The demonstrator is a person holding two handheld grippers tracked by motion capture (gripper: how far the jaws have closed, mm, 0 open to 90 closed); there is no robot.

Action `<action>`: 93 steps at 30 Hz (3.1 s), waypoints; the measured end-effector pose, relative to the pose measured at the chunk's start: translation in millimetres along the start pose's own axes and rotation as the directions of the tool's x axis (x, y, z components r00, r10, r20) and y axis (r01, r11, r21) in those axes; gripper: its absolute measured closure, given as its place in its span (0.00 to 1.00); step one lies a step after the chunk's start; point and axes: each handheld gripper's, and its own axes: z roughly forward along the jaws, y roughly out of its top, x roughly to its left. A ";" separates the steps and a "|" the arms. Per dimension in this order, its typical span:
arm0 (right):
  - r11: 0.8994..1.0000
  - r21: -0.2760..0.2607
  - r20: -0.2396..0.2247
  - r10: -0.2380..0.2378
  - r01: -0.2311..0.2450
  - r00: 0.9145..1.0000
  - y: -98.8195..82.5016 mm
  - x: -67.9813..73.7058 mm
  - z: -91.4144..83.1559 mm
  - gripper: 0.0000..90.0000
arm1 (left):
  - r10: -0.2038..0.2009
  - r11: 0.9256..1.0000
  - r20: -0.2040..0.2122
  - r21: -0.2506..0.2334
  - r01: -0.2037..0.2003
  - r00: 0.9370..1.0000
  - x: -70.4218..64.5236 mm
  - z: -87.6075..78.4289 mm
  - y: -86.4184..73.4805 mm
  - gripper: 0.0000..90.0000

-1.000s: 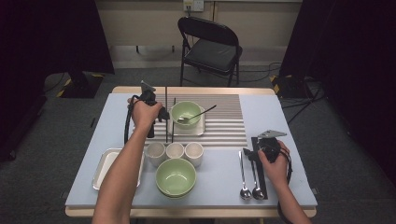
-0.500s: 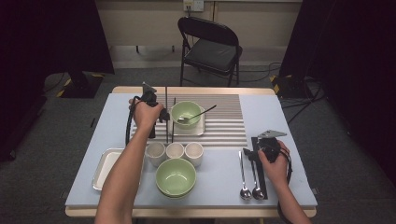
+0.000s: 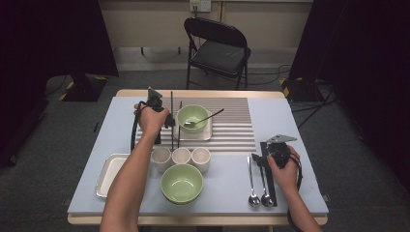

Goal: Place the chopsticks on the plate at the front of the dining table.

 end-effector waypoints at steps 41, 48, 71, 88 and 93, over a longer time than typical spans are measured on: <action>1.000 0.000 0.000 0.000 0.000 1.000 0.0 -0.1 0.0 0.17 | -0.004 1.000 -0.018 0.023 0.005 1.000 4.0 19.0 1.8 0.96; 1.000 0.000 0.000 0.000 0.000 1.000 0.0 0.0 0.0 0.17 | 0.011 0.999 -0.027 0.036 -0.010 1.000 4.4 21.3 2.2 0.96; 1.000 0.000 0.000 -0.002 0.002 1.000 0.0 -0.1 0.0 0.17 | 0.005 0.999 -0.033 0.033 -0.003 0.999 6.1 30.2 3.1 0.96; 1.000 0.000 0.000 0.000 0.000 1.000 0.0 0.1 0.0 0.17 | -0.007 0.999 -0.036 0.051 0.009 0.999 10.1 36.0 4.1 0.96; 1.000 -0.002 -0.001 0.002 -0.002 1.000 0.0 0.3 0.1 0.17 | -0.007 0.999 -0.030 0.050 0.009 1.000 10.7 38.1 4.4 0.96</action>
